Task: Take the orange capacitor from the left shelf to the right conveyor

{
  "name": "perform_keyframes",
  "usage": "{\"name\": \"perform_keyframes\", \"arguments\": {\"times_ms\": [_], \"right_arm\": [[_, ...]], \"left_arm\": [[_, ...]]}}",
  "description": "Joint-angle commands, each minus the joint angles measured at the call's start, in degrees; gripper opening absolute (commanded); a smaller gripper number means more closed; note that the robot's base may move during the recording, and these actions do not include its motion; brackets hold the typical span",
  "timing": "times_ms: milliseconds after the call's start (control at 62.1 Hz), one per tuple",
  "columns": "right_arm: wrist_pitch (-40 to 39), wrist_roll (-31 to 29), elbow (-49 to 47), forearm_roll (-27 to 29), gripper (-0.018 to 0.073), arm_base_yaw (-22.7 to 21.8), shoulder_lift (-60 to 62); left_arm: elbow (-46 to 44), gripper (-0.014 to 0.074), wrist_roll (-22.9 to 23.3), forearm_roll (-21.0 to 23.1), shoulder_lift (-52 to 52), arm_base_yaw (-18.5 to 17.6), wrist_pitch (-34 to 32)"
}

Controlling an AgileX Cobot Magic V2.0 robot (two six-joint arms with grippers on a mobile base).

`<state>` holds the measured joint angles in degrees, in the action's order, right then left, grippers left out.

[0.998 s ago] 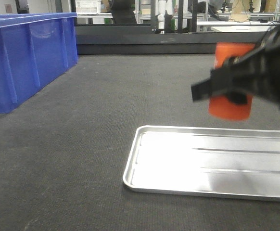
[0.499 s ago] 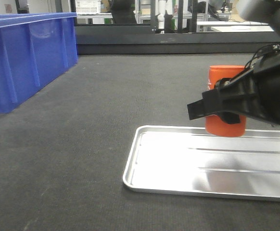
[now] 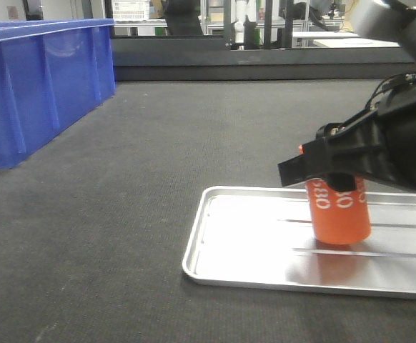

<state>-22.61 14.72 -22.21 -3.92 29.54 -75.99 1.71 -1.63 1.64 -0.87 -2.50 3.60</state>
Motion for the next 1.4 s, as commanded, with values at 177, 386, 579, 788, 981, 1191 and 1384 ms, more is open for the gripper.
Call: {"name": "perform_keyframes", "arguments": {"times_ms": [177,386,579,788,981,1191,1384], "right_arm": [[-4.8,0.2,-1.8,-0.4,0.056,-0.1,1.5],[-7.1,0.2,-1.9,-0.4,0.056,-0.1,4.3],[-7.2,0.2,-1.9,-0.4,0.0559,-0.1,10.2],[-0.5,0.2,-1.9,-0.4,0.0558,-0.1,21.5],[12.2,0.2,-1.9,-0.4,0.0405,-0.1,33.2],[15.8,0.2,-1.9,-0.4,0.0049,-0.1,45.3],[15.6,0.2,-1.9,-0.4,0.0054,-0.1,50.7]], "left_arm": [[1.6,-0.0125,0.2,0.3,-0.6,-0.3,-5.0],[1.6,-0.0125,0.2,0.3,-0.6,-0.3,-5.0],[1.6,-0.0125,0.2,0.3,-0.6,-0.3,-5.0],[1.6,-0.0125,0.2,0.3,-0.6,-0.3,-5.0],[1.6,-0.0125,0.2,0.3,-0.6,-0.3,-5.0],[1.6,-0.0125,0.2,0.3,-0.6,-0.3,-5.0],[1.6,-0.0125,0.2,0.3,-0.6,-0.3,-5.0]]}}
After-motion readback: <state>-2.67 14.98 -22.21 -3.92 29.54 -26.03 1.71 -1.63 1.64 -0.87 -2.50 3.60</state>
